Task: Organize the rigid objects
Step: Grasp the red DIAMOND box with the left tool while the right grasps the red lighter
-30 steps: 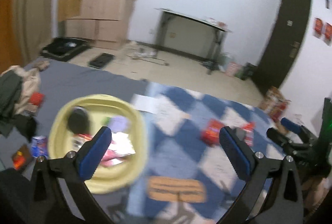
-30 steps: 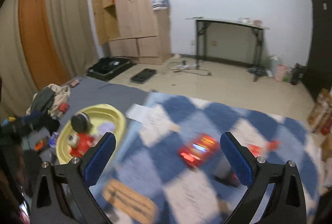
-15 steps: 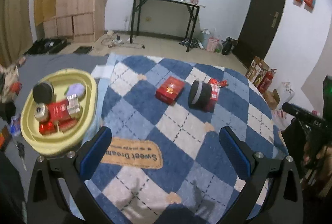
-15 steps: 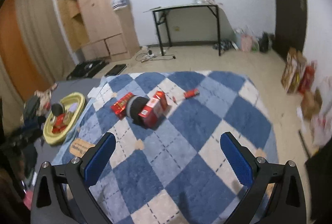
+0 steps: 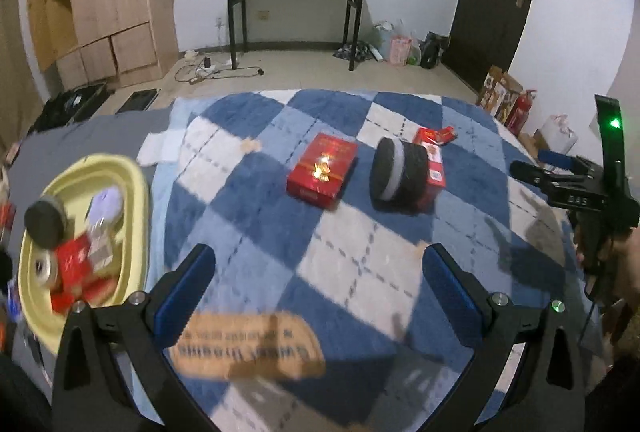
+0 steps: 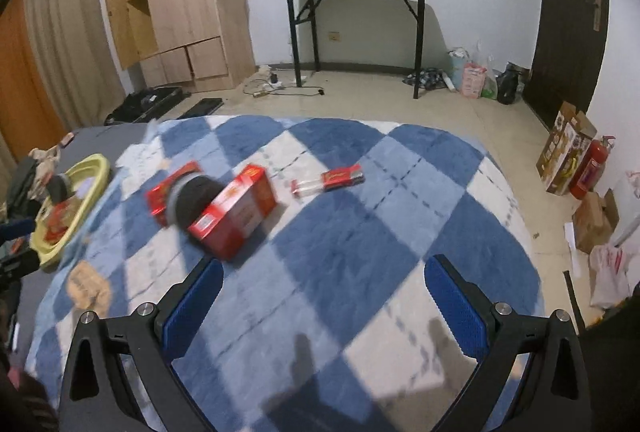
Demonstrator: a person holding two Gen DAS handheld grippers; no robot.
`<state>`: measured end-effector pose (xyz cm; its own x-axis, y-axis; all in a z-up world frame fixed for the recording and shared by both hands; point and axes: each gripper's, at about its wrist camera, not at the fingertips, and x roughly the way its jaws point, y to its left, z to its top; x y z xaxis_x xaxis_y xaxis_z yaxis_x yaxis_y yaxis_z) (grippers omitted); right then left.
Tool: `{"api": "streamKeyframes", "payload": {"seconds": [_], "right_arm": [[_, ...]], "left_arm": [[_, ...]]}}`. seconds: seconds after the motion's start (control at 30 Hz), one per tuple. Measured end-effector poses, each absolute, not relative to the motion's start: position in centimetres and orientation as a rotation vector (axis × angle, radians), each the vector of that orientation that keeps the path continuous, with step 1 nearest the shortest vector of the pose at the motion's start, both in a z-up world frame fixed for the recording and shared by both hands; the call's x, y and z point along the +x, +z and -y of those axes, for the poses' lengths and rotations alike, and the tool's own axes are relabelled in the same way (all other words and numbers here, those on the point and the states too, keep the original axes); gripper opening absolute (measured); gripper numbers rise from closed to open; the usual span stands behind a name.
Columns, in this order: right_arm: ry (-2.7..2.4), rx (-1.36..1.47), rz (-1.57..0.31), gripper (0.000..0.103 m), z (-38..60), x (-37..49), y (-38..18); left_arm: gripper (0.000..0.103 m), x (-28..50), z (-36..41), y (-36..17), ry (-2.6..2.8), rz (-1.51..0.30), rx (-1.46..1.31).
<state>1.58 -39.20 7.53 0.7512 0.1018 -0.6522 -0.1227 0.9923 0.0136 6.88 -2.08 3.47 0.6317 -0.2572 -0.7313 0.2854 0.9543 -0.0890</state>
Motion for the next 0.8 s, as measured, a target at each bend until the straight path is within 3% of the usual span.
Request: {"api": "streamKeyframes", "payload": {"seconds": [0.37, 0.8], "right_arm": [[0.167, -0.123, -0.740, 0.103, 37.3, 11.7, 1.4], [0.172, -0.128, -0.753, 0.103, 37.2, 18.1, -1.3]], "left_arm": [[0.103, 15.1, 3.9, -0.8, -0.351, -0.823, 0.170], [0.103, 19.8, 5.7, -4.9, -0.470, -0.852, 0.211]]}}
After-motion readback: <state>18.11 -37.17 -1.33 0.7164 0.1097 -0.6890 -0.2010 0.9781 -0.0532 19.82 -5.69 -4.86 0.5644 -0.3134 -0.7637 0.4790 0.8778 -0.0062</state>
